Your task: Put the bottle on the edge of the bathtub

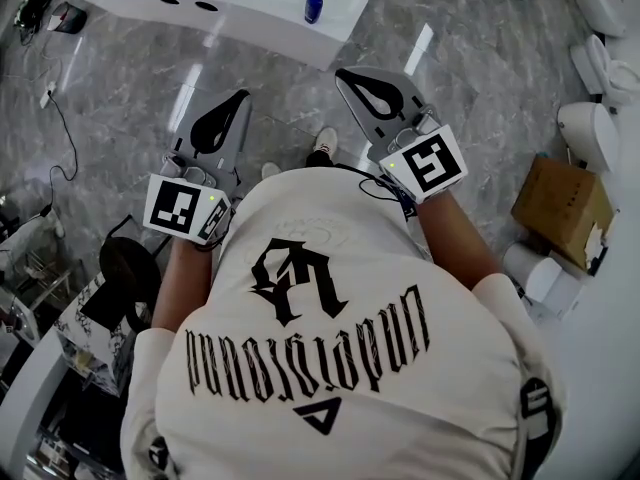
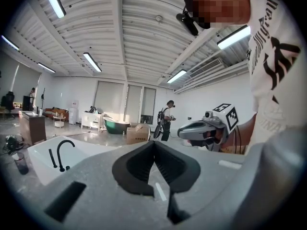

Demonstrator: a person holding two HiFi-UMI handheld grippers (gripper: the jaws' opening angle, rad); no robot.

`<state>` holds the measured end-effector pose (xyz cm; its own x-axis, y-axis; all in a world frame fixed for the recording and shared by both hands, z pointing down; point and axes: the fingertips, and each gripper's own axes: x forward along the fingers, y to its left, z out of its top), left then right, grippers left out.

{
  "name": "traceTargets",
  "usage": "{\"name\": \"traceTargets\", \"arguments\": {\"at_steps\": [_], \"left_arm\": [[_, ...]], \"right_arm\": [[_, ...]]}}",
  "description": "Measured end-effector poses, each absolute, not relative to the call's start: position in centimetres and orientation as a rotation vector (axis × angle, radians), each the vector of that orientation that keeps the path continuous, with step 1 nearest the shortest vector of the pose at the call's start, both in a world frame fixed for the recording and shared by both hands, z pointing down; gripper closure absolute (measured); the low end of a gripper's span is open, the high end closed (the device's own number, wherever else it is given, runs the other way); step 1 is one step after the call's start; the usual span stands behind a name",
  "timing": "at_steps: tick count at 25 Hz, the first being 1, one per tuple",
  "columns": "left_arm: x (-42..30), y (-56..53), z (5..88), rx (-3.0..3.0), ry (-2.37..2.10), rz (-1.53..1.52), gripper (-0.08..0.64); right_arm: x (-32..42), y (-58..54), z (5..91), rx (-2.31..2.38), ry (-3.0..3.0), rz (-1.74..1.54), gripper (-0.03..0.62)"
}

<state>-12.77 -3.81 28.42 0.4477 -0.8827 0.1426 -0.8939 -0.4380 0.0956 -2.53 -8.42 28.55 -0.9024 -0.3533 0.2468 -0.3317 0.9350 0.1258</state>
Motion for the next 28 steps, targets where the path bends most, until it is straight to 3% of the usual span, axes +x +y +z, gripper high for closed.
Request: {"name": "traceTargets", "arguments": {"at_steps": [17,28], "left_arm": [[-19.2,6.1,29.1,2.594,-1.480,0.080,0.545],[-16.2,9.0,28.8,2.644,-1.417,0.074,0.545]], "right_arm": [[-7.5,1.9,28.6,0.686,-2.786,-0.096,0.578],[-4.6,5.3,27.8,0.766,-2.784,-0.093,0.580]]}}
